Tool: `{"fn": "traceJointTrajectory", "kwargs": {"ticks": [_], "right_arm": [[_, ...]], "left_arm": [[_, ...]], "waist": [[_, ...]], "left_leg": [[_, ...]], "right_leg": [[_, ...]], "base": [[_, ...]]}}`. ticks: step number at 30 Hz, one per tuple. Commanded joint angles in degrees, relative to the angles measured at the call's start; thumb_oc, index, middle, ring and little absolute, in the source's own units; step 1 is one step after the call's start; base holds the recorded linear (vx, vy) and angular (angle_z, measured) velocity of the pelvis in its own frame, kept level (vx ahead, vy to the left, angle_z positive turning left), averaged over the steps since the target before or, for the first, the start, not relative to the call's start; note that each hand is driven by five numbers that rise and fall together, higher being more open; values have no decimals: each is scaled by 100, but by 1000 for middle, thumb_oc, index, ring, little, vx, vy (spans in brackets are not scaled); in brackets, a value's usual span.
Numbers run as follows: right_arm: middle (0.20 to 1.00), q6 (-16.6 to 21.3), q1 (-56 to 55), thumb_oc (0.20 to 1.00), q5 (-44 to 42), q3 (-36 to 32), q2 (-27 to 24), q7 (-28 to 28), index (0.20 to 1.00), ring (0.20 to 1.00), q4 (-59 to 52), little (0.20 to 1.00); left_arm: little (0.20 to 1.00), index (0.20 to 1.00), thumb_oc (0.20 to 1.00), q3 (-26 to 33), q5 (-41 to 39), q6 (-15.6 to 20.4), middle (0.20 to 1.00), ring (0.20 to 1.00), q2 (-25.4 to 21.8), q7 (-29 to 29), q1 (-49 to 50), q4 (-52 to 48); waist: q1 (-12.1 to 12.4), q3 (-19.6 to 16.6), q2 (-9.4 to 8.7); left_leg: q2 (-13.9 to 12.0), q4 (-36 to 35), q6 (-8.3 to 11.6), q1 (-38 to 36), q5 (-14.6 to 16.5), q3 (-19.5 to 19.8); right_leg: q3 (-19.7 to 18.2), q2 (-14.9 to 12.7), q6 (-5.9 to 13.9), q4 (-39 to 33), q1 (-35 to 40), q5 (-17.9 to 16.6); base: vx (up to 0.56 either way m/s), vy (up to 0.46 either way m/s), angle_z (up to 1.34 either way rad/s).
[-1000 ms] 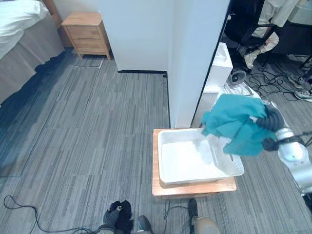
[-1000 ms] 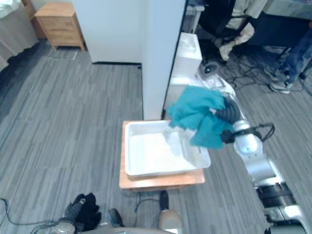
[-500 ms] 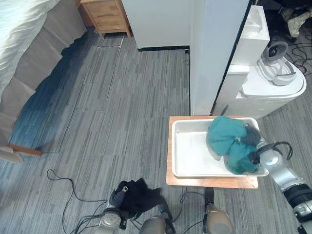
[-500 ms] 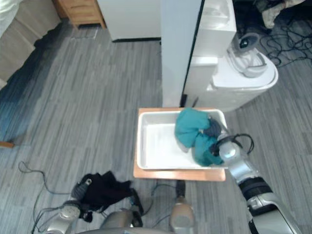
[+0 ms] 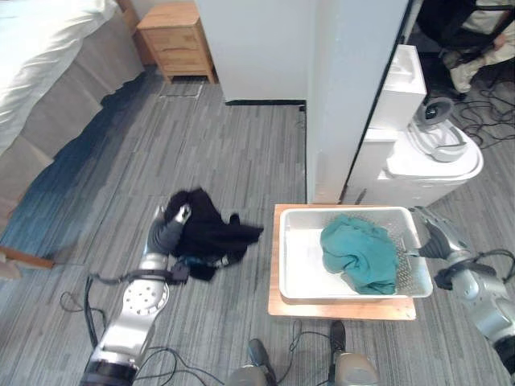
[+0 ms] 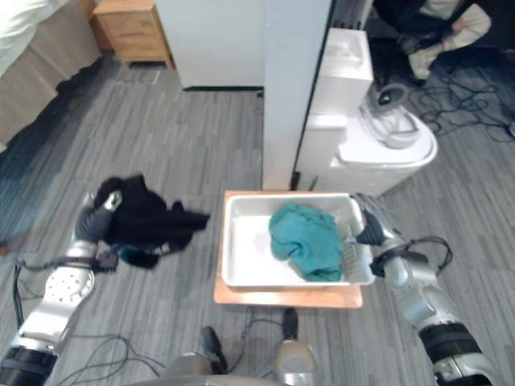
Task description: Tidy up the quilt and then pick up the clothes from the bed and put them into the laundry hamper.
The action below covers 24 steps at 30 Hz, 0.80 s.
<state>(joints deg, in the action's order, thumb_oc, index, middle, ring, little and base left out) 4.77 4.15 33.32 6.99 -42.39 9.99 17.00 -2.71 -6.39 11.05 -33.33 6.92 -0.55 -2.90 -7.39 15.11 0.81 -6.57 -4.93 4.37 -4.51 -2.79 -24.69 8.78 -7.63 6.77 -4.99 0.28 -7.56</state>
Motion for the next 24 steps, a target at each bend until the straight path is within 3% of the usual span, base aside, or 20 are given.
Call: {"fn": "traceJointTrajectory", "kwargs": {"ticks": [1, 2, 3, 4, 5, 11, 19, 24], "right_arm": [[1000, 95, -261, 1000, 178, -235, -139, 460, 1000, 1000, -269, 1000], [1000, 95, -272, 1000, 178, -255, -138, 458, 1000, 1000, -279, 1000], [1000, 91, -430, 1000, 117, -325, -53, 524, 1000, 1000, -299, 1000], [1000, 91, -439, 1000, 117, -344, -52, 522, 1000, 1000, -309, 1000], [1000, 86, -548, 1000, 97, -377, 6, 574, 1000, 1000, -390, 1000], [1000, 118, -945, 1000, 41, -531, 191, 692, 1000, 1000, -550, 1000], [1000, 53, -1277, 1000, 25, -633, 309, 674, 1000, 1000, -599, 1000], [1000, -99, -1039, 1000, -138, -497, 355, 826, 1000, 1000, -241, 1000]], "left_arm": [[200, 200, 200, -553, 139, 504, 200, 200, 183, 156, -994, -417], [200, 200, 200, -567, 143, 505, 200, 200, 185, 161, -1014, -407], [200, 200, 200, -923, 291, 475, 200, 200, 337, 201, -1468, -409], [200, 200, 200, -938, 298, 480, 200, 200, 341, 209, -1490, -394], [200, 200, 200, -1282, 582, 399, 200, 200, 472, 282, -1918, -313], [200, 200, 200, -1736, 1117, 192, 200, 200, 862, 344, -2364, 299], [200, 200, 200, -1890, 1186, -53, 200, 200, 1233, 313, -2397, 1075], [200, 200, 200, -1962, 1351, -261, 200, 200, 1381, 676, -2744, 1814]], "waist": [[-298, -589, -23], [-283, -586, -27], [-462, -642, -31], [-446, -639, -35], [-590, -653, -30], [-890, -634, -32], [-981, -484, -61], [-969, -108, -102]], "left_leg": [[-528, -7, 538, -417, -35, 174], [-528, -7, 535, -397, -72, 169], [-534, -7, 535, -492, -10, 93], [-535, -7, 532, -473, -47, 87], [-527, -7, 526, -535, 6, 35], [-500, -7, 510, -641, 13, -183], [-464, -7, 515, -630, 8, -334], [-409, -7, 496, -192, -72, -294]], "right_leg": [[-89, -294, 638, -1, 71, 111], [-95, -293, 624, -1, 47, 79], [-145, -284, 649, -1, 76, 114], [-152, -282, 635, -1, 53, 82], [-214, -273, 653, -1, 75, 105], [-421, -234, 676, -1, -39, 35], [-518, -245, 725, -1, -201, -64], [-637, -253, 759, 63, -718, -216]], "base": [[17, 6, -19], [39, 4, -32], [11, -7, -34], [60, -2, -32], [-9, -15, -29], [12, -5, -26], [-21, -6, -23], [-154, 16, -8]]}}
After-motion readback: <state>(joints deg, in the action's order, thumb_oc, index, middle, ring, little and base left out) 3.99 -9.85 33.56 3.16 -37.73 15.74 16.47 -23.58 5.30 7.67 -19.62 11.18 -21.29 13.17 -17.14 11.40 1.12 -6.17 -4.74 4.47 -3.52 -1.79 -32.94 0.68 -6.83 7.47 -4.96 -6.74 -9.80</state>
